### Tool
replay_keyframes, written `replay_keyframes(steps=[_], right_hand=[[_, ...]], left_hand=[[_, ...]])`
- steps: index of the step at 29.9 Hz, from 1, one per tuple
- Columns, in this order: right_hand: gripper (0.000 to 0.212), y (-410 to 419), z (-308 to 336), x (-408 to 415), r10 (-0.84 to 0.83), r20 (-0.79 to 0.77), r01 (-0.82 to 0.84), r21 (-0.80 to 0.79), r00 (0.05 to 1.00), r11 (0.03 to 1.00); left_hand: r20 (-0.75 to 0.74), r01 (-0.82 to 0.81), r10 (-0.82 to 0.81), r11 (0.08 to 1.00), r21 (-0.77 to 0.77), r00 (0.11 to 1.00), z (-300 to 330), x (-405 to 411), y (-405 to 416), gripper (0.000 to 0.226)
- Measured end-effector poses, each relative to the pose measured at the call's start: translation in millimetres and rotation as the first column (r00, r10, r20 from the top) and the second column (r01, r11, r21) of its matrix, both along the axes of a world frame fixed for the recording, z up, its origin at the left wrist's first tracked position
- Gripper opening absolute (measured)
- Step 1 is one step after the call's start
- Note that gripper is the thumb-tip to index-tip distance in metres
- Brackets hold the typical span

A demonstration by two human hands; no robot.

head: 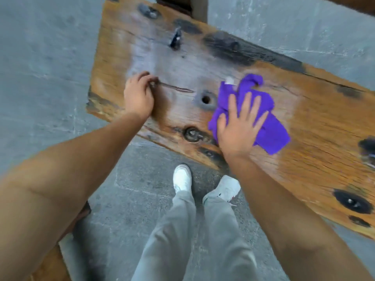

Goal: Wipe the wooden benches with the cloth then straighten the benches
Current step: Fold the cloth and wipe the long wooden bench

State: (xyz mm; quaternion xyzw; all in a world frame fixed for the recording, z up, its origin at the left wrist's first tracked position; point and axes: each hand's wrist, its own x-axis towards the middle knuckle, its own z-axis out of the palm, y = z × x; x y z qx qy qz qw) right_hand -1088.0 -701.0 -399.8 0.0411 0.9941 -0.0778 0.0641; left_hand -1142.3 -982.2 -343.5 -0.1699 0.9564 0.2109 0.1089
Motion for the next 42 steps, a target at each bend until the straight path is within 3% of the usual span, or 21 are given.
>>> replay_keyframes(steps=[3,10,12,17,20,24,27,31,35,38,42], right_hand=[[0.063,-98.9,-1.3,0.9,0.165,0.011,-0.165,-0.048,0.986,0.985],[0.062,-183.0,-3.4,-4.2,0.401,0.013,-0.399,-0.056,0.916,0.915],[0.059,-219.6,0.0,-3.1,0.481,0.027,-0.477,-0.093,0.876,0.874],[0.052,-287.6,-0.1,26.1,0.684,0.003,-0.672,-0.180,0.730,0.718],[0.063,-229.7,-10.9,53.2,0.766,-0.011,-0.762,-0.120,0.642,0.637],[0.068,-113.2,-15.1,92.0,0.787,0.010,-0.781,-0.110,0.617,0.614],[0.064,-42.3,-11.9,104.9,0.739,0.027,-0.735,-0.090,0.673,0.672],[0.053,0.2,-4.3,104.5,0.682,0.022,-0.678,-0.097,0.731,0.729],[0.051,39.5,5.9,82.1,0.532,0.016,-0.527,-0.121,0.847,0.841],[0.054,99.9,7.3,58.3,0.389,0.013,-0.388,-0.062,0.921,0.920],[0.057,201.6,7.8,31.5,0.208,-0.003,-0.208,0.004,0.978,0.978]], left_hand=[[0.035,-0.097,0.092,0.985,0.144,0.995,12.4,-32.5,-24.7,0.044],[0.127,-0.032,0.011,0.985,0.171,0.992,12.8,-61.7,-88.4,0.036],[0.158,-0.054,0.027,0.984,0.168,0.987,14.4,-64.6,-82.3,0.041],[0.225,0.069,-0.089,0.993,0.094,0.970,19.3,-54.4,-58.3,0.043],[0.226,0.100,-0.120,0.990,0.100,0.967,17.6,-43.6,-41.3,0.042],[0.238,0.094,-0.115,0.991,0.096,0.964,20.0,-24.6,-15.3,0.041],[0.213,0.054,-0.064,0.997,0.053,0.975,24.9,-11.6,-0.9,0.042],[0.161,0.117,-0.111,0.993,-0.028,0.981,22.7,13.2,32.1,0.041],[0.199,0.145,-0.145,0.989,0.017,0.969,9.3,34.2,96.9,0.047],[0.174,0.259,-0.244,0.963,-0.072,0.954,7.3,46.7,162.6,0.054],[0.137,0.433,-0.425,0.901,-0.030,0.895,4.7,65.0,247.2,0.064]])
